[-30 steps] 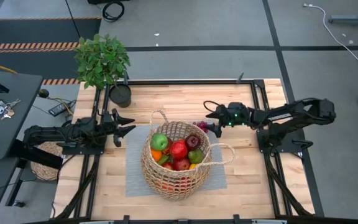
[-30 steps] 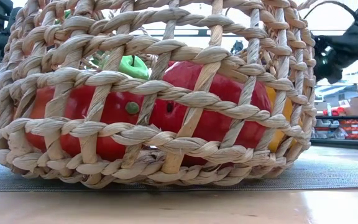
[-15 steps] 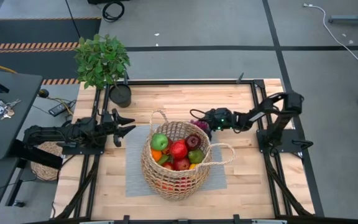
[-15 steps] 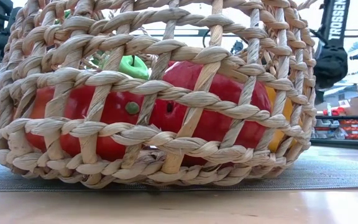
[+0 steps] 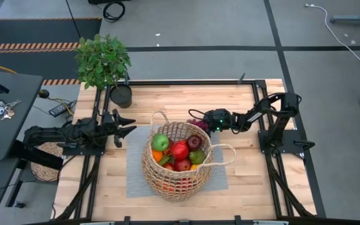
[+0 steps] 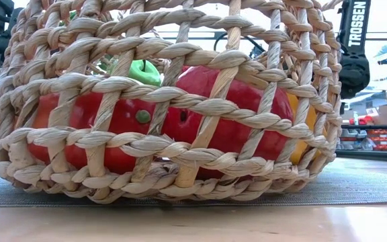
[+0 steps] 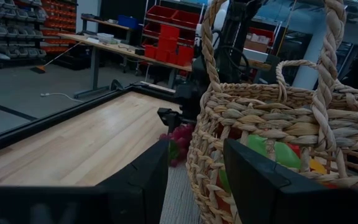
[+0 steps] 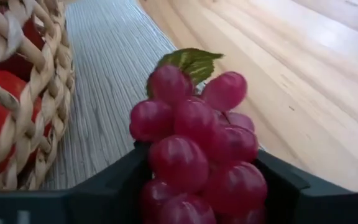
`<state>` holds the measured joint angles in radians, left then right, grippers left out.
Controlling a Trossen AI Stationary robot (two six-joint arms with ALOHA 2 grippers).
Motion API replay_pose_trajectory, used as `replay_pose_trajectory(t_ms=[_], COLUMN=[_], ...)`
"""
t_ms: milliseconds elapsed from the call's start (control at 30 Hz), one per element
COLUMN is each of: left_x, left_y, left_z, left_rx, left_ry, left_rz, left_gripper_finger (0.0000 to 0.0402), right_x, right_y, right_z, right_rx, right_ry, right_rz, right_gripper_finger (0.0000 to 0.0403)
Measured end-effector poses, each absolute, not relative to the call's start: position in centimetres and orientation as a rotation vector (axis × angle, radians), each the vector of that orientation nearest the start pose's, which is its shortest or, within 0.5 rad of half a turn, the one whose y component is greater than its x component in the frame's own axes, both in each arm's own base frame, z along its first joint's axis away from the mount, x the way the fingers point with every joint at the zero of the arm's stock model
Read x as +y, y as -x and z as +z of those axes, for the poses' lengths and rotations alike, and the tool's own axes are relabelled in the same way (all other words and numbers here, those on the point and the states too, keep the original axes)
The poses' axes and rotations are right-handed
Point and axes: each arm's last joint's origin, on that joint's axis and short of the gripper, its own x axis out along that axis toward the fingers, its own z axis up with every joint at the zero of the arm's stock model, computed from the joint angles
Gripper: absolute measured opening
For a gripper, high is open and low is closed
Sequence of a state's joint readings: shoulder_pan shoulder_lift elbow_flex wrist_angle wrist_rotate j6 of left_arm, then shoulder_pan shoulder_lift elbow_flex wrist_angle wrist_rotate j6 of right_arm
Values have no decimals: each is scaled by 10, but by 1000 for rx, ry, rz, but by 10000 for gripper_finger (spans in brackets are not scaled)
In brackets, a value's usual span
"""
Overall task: Build produce basket
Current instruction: Put the purple grapes into the basket
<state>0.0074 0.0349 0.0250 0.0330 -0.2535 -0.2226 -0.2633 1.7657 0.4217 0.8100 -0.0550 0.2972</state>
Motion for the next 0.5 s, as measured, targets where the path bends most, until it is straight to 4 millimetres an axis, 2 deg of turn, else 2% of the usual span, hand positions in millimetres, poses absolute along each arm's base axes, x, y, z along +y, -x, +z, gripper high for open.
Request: replay_pose_trajectory(t_ms=[167, 367, 500], left_x=[8, 8, 8], left_y=[-97, -97, -97], left_z=[172, 172, 172], left_rx=[-52, -52, -52], left_ry=[224, 224, 224], left_rz=[257, 257, 257], left_gripper_finger=[160, 160, 160], right_x=[-69, -76, -81], right_y=[-260, -258, -255], right_z=[96, 112, 131], right_rx=[449, 378, 299], right_ry=[-408, -409, -401], right_rz=[-269, -284, -294], right_gripper_finger=[188, 177, 176])
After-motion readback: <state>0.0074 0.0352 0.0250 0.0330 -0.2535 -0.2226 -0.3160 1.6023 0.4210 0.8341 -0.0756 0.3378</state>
